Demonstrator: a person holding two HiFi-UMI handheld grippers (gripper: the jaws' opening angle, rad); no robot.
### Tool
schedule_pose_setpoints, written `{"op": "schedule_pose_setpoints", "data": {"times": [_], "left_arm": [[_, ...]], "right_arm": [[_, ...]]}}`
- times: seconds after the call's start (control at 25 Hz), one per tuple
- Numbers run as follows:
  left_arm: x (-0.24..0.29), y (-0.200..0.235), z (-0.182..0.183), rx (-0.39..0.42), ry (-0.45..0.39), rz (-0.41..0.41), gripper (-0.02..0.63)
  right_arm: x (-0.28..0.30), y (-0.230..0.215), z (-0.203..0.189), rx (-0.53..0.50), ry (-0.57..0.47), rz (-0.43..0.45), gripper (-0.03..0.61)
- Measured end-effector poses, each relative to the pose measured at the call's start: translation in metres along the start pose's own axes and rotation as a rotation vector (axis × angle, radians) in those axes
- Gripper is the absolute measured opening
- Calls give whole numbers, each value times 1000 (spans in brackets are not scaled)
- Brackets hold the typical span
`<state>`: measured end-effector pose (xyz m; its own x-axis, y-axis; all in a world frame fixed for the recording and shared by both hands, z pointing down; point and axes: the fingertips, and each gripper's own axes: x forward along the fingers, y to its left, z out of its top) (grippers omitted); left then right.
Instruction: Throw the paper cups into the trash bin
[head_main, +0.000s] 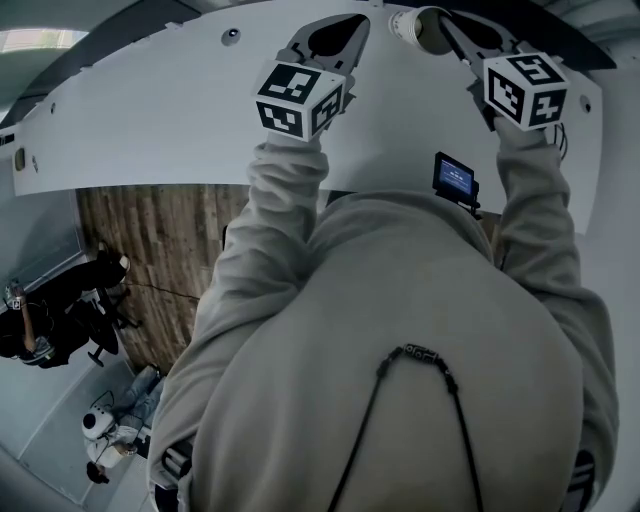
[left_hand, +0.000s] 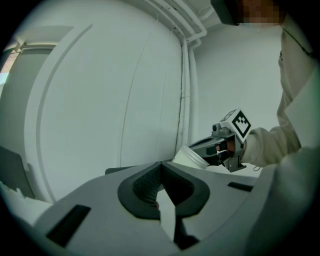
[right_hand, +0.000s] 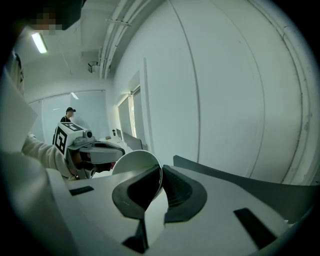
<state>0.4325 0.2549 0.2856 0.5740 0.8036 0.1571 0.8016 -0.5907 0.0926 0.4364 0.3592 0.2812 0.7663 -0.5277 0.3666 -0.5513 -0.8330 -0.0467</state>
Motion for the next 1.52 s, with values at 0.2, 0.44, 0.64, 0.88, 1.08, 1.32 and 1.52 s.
{"op": "schedule_pose_setpoints", "data": {"times": [0.2,0.44,0.64,0.88,1.08,1.32,1.52], "left_arm": [[3,8,-6,19,7,46,3],[9,26,-20,36,-8,152,3],[-26,31,-11,34,-3,245,3],[-100,38,-10,60,48,442,3],[-200,36,-11,-10,7,669,3],[-361,8,-16,-34,-68,941,3],[-488,-7,-53,-19,-83,1118,3]], "right_arm": [[2,-4,-4,23,-13,-6,41],[15,-19,-20,34,-43,37,40],[13,-12,-23,62,-35,96,41],[21,18,-13,56,-44,237,41],[15,58,-7,-12,-48,361,41],[16,178,4,-112,-63,566,41],[49,325,-8,-225,-24,756,41]]}}
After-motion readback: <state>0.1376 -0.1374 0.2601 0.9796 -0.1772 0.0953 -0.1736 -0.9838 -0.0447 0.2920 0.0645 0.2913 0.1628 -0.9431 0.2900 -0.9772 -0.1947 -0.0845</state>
